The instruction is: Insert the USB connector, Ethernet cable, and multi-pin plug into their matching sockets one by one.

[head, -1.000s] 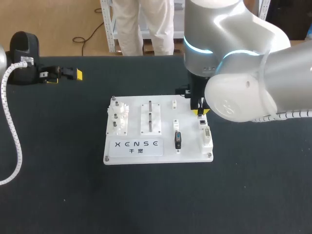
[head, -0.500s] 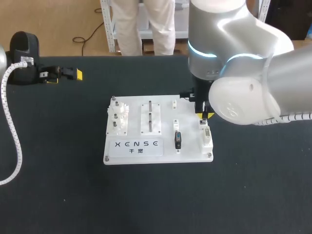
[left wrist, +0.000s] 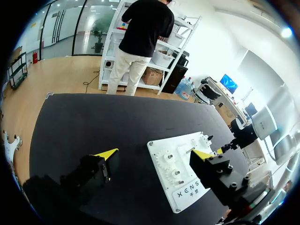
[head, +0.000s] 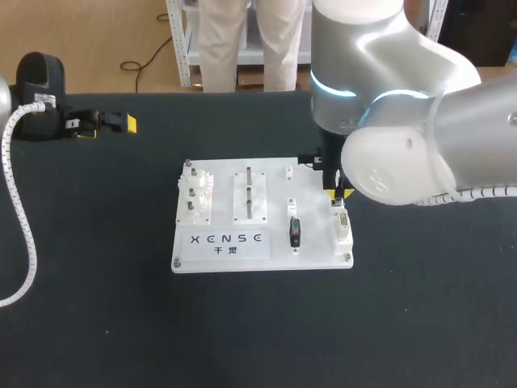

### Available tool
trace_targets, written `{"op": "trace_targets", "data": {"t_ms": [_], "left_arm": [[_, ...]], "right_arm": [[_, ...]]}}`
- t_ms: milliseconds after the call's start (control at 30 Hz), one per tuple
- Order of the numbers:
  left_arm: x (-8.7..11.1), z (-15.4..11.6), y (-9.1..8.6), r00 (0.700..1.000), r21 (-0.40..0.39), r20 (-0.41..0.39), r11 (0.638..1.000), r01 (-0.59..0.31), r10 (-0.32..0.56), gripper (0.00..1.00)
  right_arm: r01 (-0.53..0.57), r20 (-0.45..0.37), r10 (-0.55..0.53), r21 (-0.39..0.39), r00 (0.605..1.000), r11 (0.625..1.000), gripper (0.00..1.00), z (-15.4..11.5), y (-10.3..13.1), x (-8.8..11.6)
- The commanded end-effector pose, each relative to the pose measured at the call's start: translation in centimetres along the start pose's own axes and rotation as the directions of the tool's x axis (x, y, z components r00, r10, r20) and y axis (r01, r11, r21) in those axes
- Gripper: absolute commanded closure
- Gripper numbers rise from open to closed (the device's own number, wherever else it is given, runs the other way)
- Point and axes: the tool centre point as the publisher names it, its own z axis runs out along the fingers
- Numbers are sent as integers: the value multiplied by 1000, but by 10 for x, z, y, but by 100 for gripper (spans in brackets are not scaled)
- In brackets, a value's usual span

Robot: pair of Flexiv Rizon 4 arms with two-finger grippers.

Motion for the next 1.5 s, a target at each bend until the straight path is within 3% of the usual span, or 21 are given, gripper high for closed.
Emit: {"op": "trace_targets", "data": {"t_ms": [33,467,833,1500], "left_arm": [[0,0,0,1000,0,0,1000,0,0,0],[0,0,0,1000,0,0,1000,0,0,0],[0,0,0,1000,0,0,1000,0,0,0],[0,0,0,1000,0,0,1000,0,0,0]], "right_arm": [[1,-9,-1,5,1000,1000,100,5,3,-6],[2,-5,-2,3,1000,1000,100,7,6,-9],[5,-24,-5,-1,1000,1000,100,6,5,1],[-73,-57,75,25,996,997,100,14,-5,0]]}}
